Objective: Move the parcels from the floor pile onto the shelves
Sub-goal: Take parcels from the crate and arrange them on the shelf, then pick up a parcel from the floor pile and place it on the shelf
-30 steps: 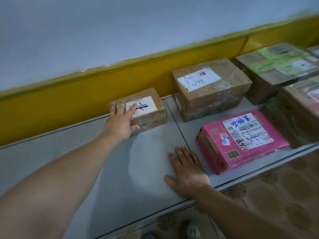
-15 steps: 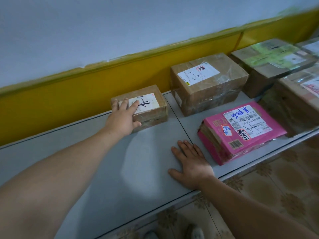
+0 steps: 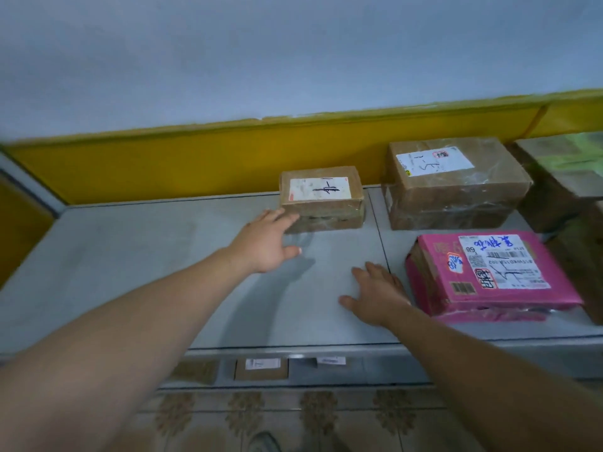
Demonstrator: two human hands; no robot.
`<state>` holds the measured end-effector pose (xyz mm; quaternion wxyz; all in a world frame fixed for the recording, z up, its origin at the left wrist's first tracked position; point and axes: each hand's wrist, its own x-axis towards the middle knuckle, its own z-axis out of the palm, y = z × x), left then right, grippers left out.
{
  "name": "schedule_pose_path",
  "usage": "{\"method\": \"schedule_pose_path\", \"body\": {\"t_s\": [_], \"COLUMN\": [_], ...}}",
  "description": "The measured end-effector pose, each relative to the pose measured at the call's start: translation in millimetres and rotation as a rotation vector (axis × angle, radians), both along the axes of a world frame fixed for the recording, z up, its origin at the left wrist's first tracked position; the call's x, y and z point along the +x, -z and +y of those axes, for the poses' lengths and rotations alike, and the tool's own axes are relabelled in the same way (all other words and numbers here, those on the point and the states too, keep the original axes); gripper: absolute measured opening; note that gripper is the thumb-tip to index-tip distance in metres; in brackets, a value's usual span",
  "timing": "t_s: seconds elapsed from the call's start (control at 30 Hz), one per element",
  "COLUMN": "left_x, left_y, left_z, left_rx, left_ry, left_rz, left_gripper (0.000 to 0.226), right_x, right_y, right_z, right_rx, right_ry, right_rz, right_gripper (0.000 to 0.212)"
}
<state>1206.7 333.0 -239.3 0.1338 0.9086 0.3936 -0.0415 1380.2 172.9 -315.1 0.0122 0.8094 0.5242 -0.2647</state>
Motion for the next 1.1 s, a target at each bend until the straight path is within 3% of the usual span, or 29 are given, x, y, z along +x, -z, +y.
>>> {"method": "schedule_pose_path", "body": {"t_s": [0.3,0.57,0.83,1.1], "left_x": [-130.0,-339.2,-569.4,-690.6], "left_y": [-71.3,-127.7,-123.4,-102.3], "left_z": [-69.5,-147.1,-238.7,-256.8], "left_rx": [0.026,0.098,0.032,-0.010], "left_ry": [-0.237,-0.509,-0.805,-0.977], "left_rz": [-0.048,-0.086,-0.070,-0.108], "left_gripper": [0.074,0.072,0.068,0.070], "right_x": [-90.0,-300.4,-543.6,-693.0], "right_y": [-126.9,-205.1,-226.5,-210.6], "right_z": [43.8,60.5,42.6,65.1], "right_rx": [0.265,0.438,0.506,0.454], "right_ry": [-0.255,-0.523,-0.762,-0.917], "right_rz": [-0.139,-0.159,-0.014,0.046], "right_gripper": [0.076,0.078,0.078,0.078]}}
